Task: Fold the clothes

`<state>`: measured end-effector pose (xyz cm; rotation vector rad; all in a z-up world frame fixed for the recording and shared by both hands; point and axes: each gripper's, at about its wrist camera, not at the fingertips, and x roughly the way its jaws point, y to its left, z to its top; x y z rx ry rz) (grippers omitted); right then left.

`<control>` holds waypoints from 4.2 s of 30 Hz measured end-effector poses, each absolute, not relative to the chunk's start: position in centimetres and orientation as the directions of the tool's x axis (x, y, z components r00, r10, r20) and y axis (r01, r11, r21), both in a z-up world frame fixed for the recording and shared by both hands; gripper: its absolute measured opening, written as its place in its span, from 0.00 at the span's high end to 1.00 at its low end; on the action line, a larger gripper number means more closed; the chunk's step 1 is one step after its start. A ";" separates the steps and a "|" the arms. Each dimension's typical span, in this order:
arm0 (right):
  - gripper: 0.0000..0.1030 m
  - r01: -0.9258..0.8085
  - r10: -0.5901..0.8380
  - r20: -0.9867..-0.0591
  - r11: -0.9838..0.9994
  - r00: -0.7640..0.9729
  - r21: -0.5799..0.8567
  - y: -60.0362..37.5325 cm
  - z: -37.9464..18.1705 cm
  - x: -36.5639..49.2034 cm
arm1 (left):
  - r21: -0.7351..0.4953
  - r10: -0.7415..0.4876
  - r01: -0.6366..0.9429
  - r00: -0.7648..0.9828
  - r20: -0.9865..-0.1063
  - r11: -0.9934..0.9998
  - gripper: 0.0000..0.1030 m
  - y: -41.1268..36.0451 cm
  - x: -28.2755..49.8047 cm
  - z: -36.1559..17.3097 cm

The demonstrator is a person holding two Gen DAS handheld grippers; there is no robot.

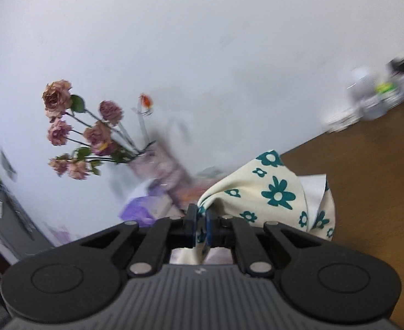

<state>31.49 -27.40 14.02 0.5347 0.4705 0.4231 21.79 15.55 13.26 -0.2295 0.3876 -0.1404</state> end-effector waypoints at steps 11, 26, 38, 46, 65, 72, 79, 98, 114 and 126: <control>0.95 -0.105 0.356 -0.629 0.910 0.691 0.400 -33.3 3.8 19.7 | -0.271 -0.243 0.101 0.789 -0.564 0.957 0.89 14.1 15.5 4.1; 0.47 -0.137 0.371 -0.667 0.916 0.646 0.377 -34.7 5.5 13.6 | -0.230 -0.143 0.010 0.808 -0.572 0.973 0.25 17.3 12.1 6.2; 0.35 -0.211 0.263 -0.712 0.964 0.651 0.163 -29.3 4.7 24.0 | -0.136 -0.169 0.103 0.682 -0.711 0.985 0.48 15.0 18.2 3.3; 0.57 -0.172 0.221 -0.741 0.975 0.634 0.144 -30.0 2.0 25.2 | -0.182 -0.229 0.142 0.683 -0.694 0.973 0.72 14.6 23.0 2.0; 0.37 -0.416 0.324 -0.739 0.907 0.591 0.065 -25.3 5.7 27.0 | -0.184 -0.309 0.260 0.611 -0.729 0.948 0.53 14.5 24.6 3.6; 0.96 -0.373 0.297 -0.771 0.924 0.564 0.083 -24.9 5.8 26.5 | -0.177 -0.337 0.300 0.649 -0.682 0.937 0.90 15.4 22.5 4.5; 0.97 -0.392 0.365 -0.711 0.910 0.601 0.135 -27.8 8.7 19.1 | -0.143 -0.409 0.402 0.720 -0.561 0.904 0.87 16.1 16.7 5.8; 0.45 -0.365 0.330 -0.727 0.924 0.602 0.116 -28.4 7.4 12.5 | -0.028 -0.408 0.482 0.707 -0.578 0.875 0.30 13.9 13.8 5.6; 0.94 -0.603 0.256 -0.851 0.793 0.459 -0.087 -26.1 6.9 9.6 | -0.017 -0.494 0.644 0.569 -0.657 0.765 0.83 13.0 8.7 4.3; 0.44 -0.527 0.315 -0.730 0.847 0.607 -0.072 -25.7 10.4 13.1 | 0.066 -0.428 0.553 0.709 -0.560 0.831 0.23 13.3 10.5 8.0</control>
